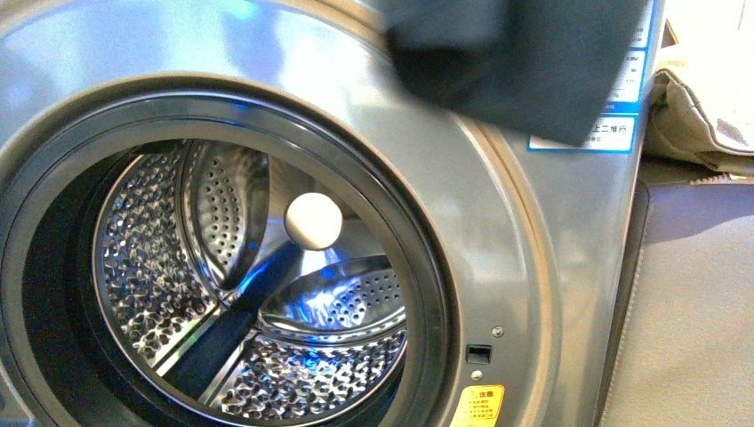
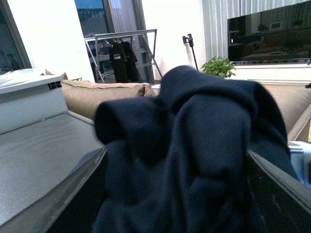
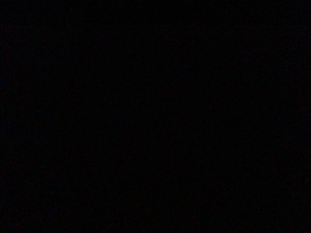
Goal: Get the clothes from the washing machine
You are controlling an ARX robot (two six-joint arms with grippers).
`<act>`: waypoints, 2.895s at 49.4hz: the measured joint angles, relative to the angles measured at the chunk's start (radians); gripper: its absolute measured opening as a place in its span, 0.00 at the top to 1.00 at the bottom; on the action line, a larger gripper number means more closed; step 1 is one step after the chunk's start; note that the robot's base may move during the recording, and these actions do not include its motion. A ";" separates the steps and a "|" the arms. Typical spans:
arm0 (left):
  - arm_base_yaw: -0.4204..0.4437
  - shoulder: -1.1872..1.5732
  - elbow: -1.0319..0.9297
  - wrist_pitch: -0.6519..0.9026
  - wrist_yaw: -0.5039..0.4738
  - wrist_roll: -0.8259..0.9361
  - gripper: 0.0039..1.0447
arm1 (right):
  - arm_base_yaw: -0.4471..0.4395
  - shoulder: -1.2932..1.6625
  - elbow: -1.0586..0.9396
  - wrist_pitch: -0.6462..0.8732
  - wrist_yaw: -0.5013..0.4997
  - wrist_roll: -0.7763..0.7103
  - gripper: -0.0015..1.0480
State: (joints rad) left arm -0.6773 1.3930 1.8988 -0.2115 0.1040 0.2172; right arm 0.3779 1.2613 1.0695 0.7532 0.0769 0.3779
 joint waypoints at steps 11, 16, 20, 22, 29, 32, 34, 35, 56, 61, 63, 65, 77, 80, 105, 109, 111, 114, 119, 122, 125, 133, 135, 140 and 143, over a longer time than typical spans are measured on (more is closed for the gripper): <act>0.000 0.000 0.002 0.000 -0.001 0.000 0.06 | -0.132 -0.134 -0.120 0.008 -0.012 0.047 0.92; 0.000 0.000 0.002 0.000 -0.002 0.000 0.06 | -0.233 -0.222 -0.195 -0.011 -0.072 0.093 0.93; 0.000 0.000 0.002 0.000 -0.003 0.000 0.06 | -0.325 -0.278 -0.239 -0.024 -0.134 0.146 0.93; 0.000 0.000 0.002 0.000 -0.003 0.000 0.06 | -0.398 -0.311 -0.267 -0.026 -0.178 0.178 0.93; 0.000 0.000 0.002 0.000 -0.003 0.000 0.06 | -0.637 -0.376 -0.343 -0.013 -0.311 0.293 0.93; 0.000 0.000 0.002 0.000 -0.003 0.000 0.06 | -0.754 -0.391 -0.382 0.006 -0.375 0.346 0.93; 0.000 0.000 0.002 0.000 -0.003 0.000 0.06 | -0.824 -0.394 -0.405 0.017 -0.414 0.381 0.93; 0.000 0.000 0.002 0.000 -0.003 0.000 0.06 | -0.869 -0.394 -0.420 0.025 -0.441 0.396 0.93; 0.000 -0.001 0.002 0.000 -0.003 0.000 0.06 | -1.306 -0.211 -0.661 -0.106 -0.718 0.385 0.93; 0.000 -0.001 0.002 0.000 -0.003 0.000 0.06 | -1.301 -0.061 -0.690 -0.191 -0.722 0.328 0.80; 0.000 -0.001 0.002 0.000 -0.003 0.000 0.06 | -1.297 0.000 -0.694 -0.197 -0.710 0.320 0.71; 0.000 -0.001 0.002 0.000 -0.003 0.000 0.06 | -1.291 0.050 -0.698 -0.193 -0.701 0.318 0.63; 0.000 -0.001 0.002 0.000 -0.003 0.000 0.06 | -1.260 0.086 -0.702 -0.243 -0.681 0.334 0.21; 0.000 -0.001 0.002 0.000 -0.003 0.000 0.06 | -1.247 0.055 -0.702 -0.248 -0.675 0.335 0.11; 0.000 -0.002 0.002 0.000 -0.003 0.000 0.06 | -0.910 -0.428 -0.745 -0.232 -0.589 0.262 0.07; 0.000 -0.002 0.002 0.000 -0.003 0.000 0.06 | -0.811 -0.503 -0.774 -0.172 -0.554 0.177 0.07; 0.000 -0.002 0.002 0.000 -0.003 0.000 0.06 | -0.770 -0.538 -0.791 -0.137 -0.541 0.125 0.07; 0.000 -0.002 0.002 0.000 -0.003 0.000 0.06 | -0.731 -0.576 -0.811 -0.098 -0.539 0.079 0.07; 0.000 -0.002 0.002 0.000 -0.003 0.000 0.06 | -0.666 -0.641 -0.845 -0.078 -0.509 0.000 0.07; 0.000 -0.002 0.002 0.000 -0.003 0.000 0.06 | -0.626 -0.679 -0.871 -0.069 -0.479 -0.042 0.07; 0.000 -0.002 0.002 0.000 -0.003 0.000 0.06 | -0.581 -0.721 -0.900 -0.068 -0.435 -0.088 0.07; 0.000 -0.002 0.002 0.000 -0.003 0.000 0.06 | -0.406 -0.879 -0.880 -0.455 -0.117 -0.278 0.26; 0.000 -0.002 0.002 0.000 -0.003 0.000 0.06 | -0.391 -0.907 -0.886 -0.537 -0.096 -0.310 0.33; 0.000 -0.002 0.002 0.000 -0.003 0.000 0.06 | -0.383 -0.930 -0.915 -0.582 -0.079 -0.346 0.48; 0.000 -0.002 0.002 0.000 -0.004 0.000 0.06 | -0.382 -0.951 -0.936 -0.584 -0.078 -0.360 0.61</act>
State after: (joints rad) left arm -0.6773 1.3914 1.9003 -0.2115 0.1001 0.2176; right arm -0.0040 0.3103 0.1333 0.1696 -0.0013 0.0181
